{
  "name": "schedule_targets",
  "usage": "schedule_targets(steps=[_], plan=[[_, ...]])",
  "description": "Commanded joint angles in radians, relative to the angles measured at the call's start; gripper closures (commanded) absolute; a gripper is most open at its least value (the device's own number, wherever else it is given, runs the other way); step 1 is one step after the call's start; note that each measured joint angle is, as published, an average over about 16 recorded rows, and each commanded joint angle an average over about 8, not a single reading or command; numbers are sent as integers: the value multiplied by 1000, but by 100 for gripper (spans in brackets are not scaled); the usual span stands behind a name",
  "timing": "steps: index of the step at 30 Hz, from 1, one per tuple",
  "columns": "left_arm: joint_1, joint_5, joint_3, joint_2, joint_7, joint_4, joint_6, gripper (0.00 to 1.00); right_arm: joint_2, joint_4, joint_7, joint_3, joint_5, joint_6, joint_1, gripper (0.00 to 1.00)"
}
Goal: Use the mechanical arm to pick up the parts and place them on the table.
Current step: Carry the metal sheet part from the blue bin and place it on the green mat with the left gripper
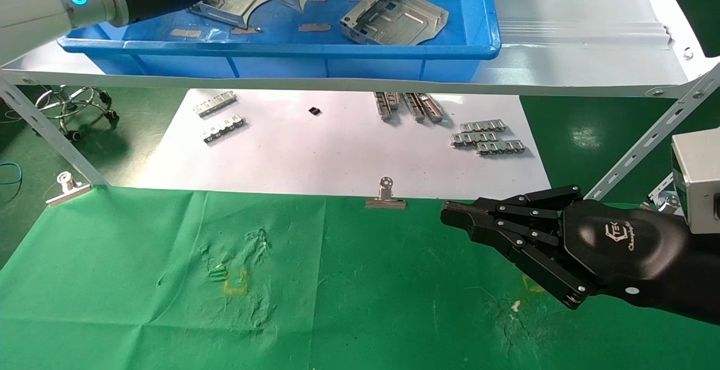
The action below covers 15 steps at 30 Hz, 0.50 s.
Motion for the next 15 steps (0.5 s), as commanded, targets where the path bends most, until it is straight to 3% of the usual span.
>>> schedule_targets(steps=[1,15], plan=[[-3,-8,-6,-9,3,-3,14,100,0,0,0,0,0,0,0,100],[19,-38,-21,-158,129,-72,420,100,0,0,0,0,0,0,0,100]])
